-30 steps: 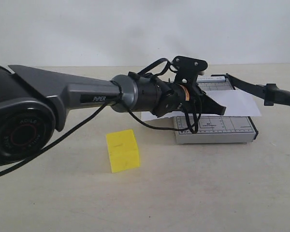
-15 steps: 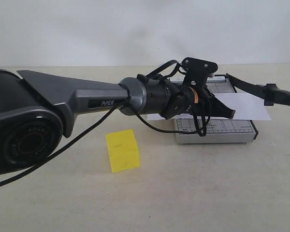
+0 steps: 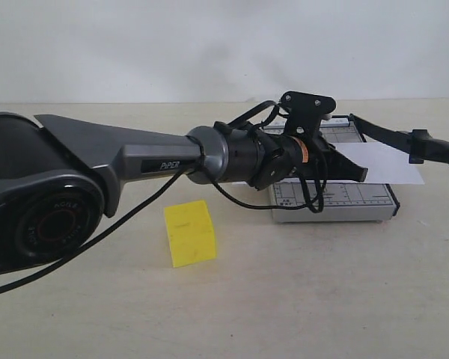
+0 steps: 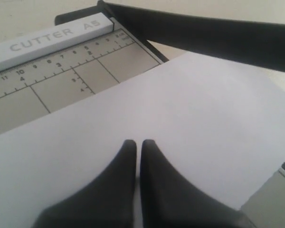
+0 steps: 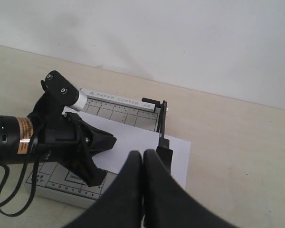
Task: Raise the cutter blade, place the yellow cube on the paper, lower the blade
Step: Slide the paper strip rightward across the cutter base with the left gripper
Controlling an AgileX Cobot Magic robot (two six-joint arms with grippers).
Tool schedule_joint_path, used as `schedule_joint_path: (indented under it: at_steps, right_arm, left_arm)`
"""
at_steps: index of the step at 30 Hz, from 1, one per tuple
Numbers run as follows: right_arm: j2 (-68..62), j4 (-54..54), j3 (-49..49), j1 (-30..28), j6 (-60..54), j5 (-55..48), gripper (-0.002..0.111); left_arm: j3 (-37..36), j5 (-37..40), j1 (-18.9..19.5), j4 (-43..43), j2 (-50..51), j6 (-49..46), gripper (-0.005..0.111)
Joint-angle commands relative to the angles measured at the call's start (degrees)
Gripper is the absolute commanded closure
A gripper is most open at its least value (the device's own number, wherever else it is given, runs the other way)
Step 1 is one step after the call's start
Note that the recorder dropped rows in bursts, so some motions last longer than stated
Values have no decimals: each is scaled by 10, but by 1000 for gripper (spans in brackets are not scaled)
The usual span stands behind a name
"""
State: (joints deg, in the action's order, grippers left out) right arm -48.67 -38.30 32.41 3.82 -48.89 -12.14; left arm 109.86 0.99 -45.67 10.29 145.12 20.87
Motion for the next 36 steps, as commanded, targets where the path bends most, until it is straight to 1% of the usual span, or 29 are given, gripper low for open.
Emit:
schedule_joint_path:
  at_steps: [1,6,12,19,24,28,30,32,34,36]
  right_arm:
    - [0,-1,3,-4,1,-2,108]
    - [0,-1,3,-4,1,-2,108]
    - [0,-1,3,-4,1,-2,108]
    - [0,-1,3,-4,1,-2,108]
    - [0,1,3,-4,1,-2,108]
    - [0,1,3,-4,-8,-2,108]
    - [0,1,3,-4,-12,-2,108]
    - [0,3,3,-4,-12,-2,108]
    - [0,3,3,-4,-12,-2,108]
    - [0,3,3,-4,-12,-2,108]
  left_arm:
    - [1,-27,-2,-4,6,30,102]
    - [1,-28,-2,-4,6,36,102]
    - [1,-76,-2,-4,6,36,102]
    - [1,-85,-2,-9,-11,36,102]
    - [0,-95,-2,-42,-24,36,102]
    - [-14,-112,-2,-77,-32,25,102]
    - [-33,-124,-2,-113,-41,-11,102]
    - [-60,-151,-2,-173,-54,-69,102]
    - [-103,-208,-2,-279,-81,-163,102]
    - [-150,-275,-6,-412,-111,-256,102]
